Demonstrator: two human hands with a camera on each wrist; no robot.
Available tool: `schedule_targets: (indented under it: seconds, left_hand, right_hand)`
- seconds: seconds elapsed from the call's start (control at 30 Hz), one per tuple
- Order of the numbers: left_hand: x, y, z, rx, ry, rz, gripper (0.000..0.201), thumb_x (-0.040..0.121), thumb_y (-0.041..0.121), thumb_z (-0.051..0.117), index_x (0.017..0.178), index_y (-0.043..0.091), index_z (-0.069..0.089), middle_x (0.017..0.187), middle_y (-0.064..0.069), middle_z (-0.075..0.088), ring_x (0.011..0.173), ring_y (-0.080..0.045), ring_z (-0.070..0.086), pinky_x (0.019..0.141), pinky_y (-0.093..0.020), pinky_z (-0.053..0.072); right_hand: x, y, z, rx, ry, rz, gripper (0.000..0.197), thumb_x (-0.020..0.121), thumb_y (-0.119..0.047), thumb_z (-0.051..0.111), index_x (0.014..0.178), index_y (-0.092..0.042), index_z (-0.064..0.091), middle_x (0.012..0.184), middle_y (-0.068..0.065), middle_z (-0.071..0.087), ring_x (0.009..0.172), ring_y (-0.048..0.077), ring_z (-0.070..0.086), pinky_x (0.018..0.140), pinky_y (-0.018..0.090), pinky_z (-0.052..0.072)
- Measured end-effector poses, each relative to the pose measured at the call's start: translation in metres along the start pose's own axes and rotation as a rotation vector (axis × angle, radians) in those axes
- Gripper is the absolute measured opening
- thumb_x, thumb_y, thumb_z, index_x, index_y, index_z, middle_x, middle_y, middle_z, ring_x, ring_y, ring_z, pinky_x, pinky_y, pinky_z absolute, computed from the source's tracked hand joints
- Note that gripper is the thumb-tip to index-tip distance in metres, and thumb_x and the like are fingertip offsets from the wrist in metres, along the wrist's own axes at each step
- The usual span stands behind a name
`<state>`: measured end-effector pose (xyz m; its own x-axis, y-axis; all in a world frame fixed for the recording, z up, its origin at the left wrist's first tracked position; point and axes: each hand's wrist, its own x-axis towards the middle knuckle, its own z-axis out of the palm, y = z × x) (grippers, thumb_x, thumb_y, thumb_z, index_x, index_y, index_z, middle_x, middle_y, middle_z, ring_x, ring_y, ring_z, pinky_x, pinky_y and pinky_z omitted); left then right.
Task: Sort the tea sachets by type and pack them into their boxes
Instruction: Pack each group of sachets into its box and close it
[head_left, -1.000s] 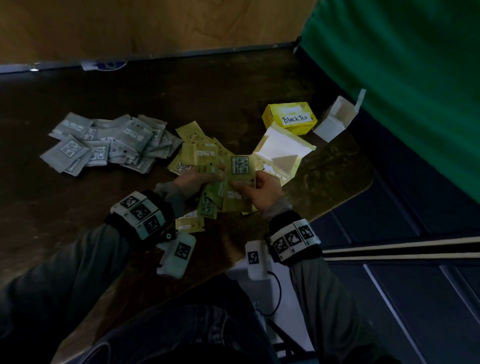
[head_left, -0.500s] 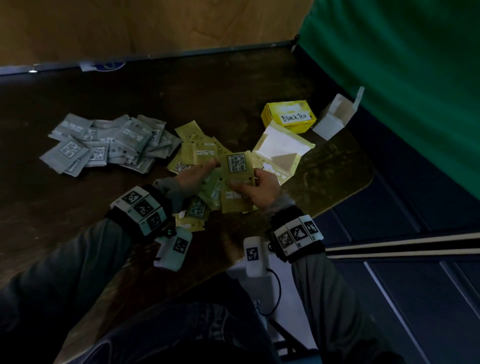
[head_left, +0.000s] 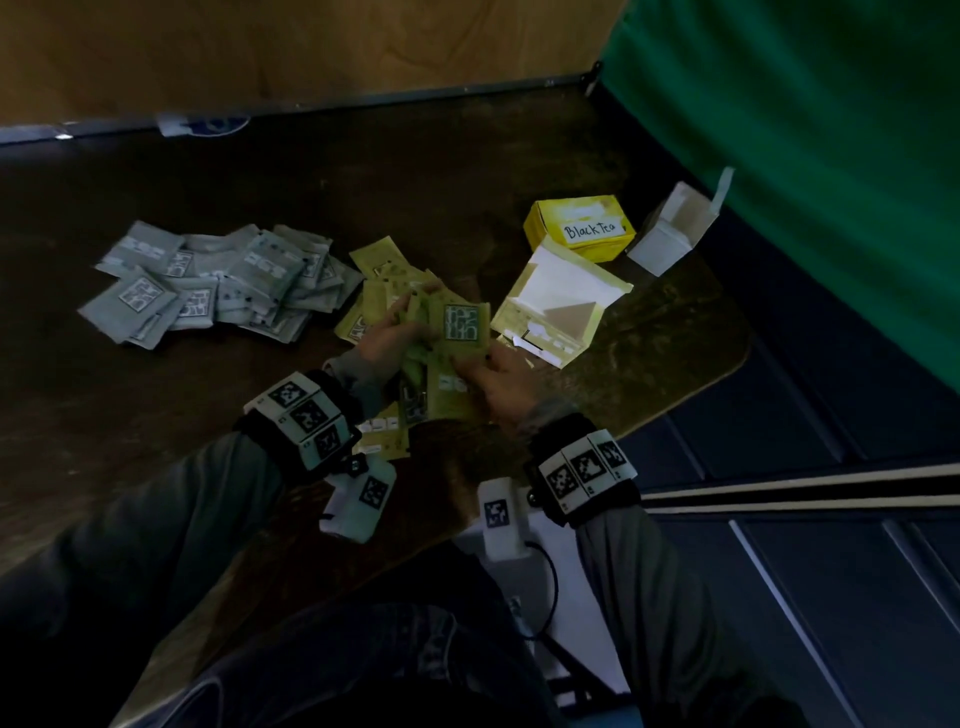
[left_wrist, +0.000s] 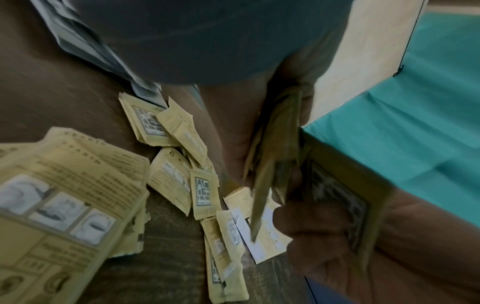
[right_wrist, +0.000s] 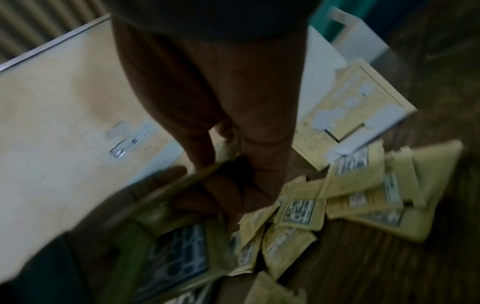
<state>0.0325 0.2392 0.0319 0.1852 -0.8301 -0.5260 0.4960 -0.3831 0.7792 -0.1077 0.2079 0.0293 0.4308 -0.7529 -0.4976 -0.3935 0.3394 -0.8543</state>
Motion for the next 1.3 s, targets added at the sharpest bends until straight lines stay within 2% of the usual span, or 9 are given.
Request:
schedule_targets:
  seconds: [0.17,0.43,0.57,0.7,0.87,0.93,1.03,1.2,1.3]
  left_hand:
    - [0.001,-0.009,0.002,0.095,-0.010,-0.038,0.052,0.079,0.005,0.067,0.127,0.008,0.049,0.101,-0.011,0.063,0.096,-0.031,0.060,0.075,-0.037,0.054]
    - [-0.003,0.001,-0.012,0.114,-0.069,0.025,0.044,0.088,-0.009,0.044,0.112,0.027,0.050,0.103,-0.004,0.060,0.090,-0.022,0.060,0.066,-0.028,0.057]
    - [-0.011,0.002,-0.002,0.085,-0.065,-0.065,0.026,0.094,0.016,0.046,0.117,0.012,0.057,0.119,-0.017,0.062,0.105,-0.033,0.060,0.087,-0.041,0.053]
    - [-0.020,-0.001,0.012,-0.014,-0.177,-0.141,0.043,0.097,0.047,0.032,0.099,0.017,0.064,0.084,-0.005,0.073,0.073,-0.018,0.071,0.055,-0.027,0.057]
    - [-0.025,-0.003,0.007,0.071,-0.176,-0.150,0.024,0.097,0.013,0.037,0.087,0.011,0.059,0.057,-0.001,0.069,0.048,-0.012,0.064,0.046,-0.017,0.052]
    - [-0.025,0.000,0.004,0.089,-0.141,-0.159,0.024,0.097,0.010,0.035,0.089,0.010,0.058,0.057,-0.001,0.068,0.057,-0.019,0.065,0.046,-0.016,0.051]
    - [-0.023,0.004,0.003,0.110,-0.089,-0.149,0.026,0.098,0.010,0.034,0.106,0.003,0.058,0.093,-0.016,0.061,0.088,-0.035,0.058,0.059,-0.022,0.052]
    - [-0.025,0.008,0.004,0.135,-0.027,-0.161,0.027,0.099,0.014,0.033,0.085,0.008,0.056,0.085,-0.012,0.055,0.084,-0.029,0.054,0.084,-0.038,0.046]
    - [-0.026,0.006,0.002,0.096,0.035,-0.131,0.029,0.099,0.016,0.031,0.088,0.007,0.057,0.085,-0.011,0.056,0.070,-0.018,0.060,0.061,-0.025,0.050]
  right_hand:
    - [-0.005,-0.009,-0.004,-0.341,-0.108,-0.074,0.044,0.092,-0.037,0.055,0.129,-0.013,0.049,0.123,0.010,0.061,0.109,0.027,0.060,0.095,0.043,0.048]
    - [-0.004,-0.021,-0.021,-0.052,0.282,-0.147,0.021,0.083,-0.022,0.071,0.089,-0.017,0.052,0.079,0.002,0.062,0.068,0.015,0.062,0.048,0.017,0.049]
    - [0.001,-0.018,-0.005,-0.094,0.371,-0.279,0.025,0.083,-0.018,0.070,0.084,-0.014,0.046,0.075,0.000,0.055,0.068,0.016,0.054,0.056,0.021,0.046]
    - [0.002,-0.005,0.009,-0.461,0.354,-0.438,0.016,0.081,-0.015,0.069,0.084,-0.011,0.053,0.090,0.011,0.054,0.080,0.023,0.051,0.062,0.018,0.038]
    - [-0.004,-0.008,-0.002,-0.556,0.249,-0.545,0.022,0.078,-0.010,0.065,0.098,-0.001,0.060,0.100,0.017,0.057,0.095,0.029,0.050,0.075,0.035,0.041]
    - [-0.009,-0.010,-0.003,-0.588,0.152,-0.585,0.023,0.081,-0.001,0.057,0.104,-0.001,0.061,0.106,0.017,0.059,0.102,0.032,0.053,0.085,0.033,0.042]
    - [-0.013,-0.012,-0.002,-0.583,0.102,-0.616,0.035,0.083,-0.005,0.043,0.112,0.001,0.061,0.112,0.020,0.058,0.106,0.031,0.054,0.088,0.024,0.038]
    - [-0.018,-0.019,0.000,-0.356,0.051,-0.576,0.036,0.088,-0.032,0.052,0.114,-0.009,0.062,0.115,0.002,0.056,0.111,0.016,0.053,0.088,0.033,0.046]
    - [-0.014,-0.016,0.000,-0.412,0.023,-0.606,0.031,0.083,-0.033,0.062,0.102,-0.009,0.066,0.117,0.004,0.056,0.109,0.012,0.051,0.087,0.028,0.045]
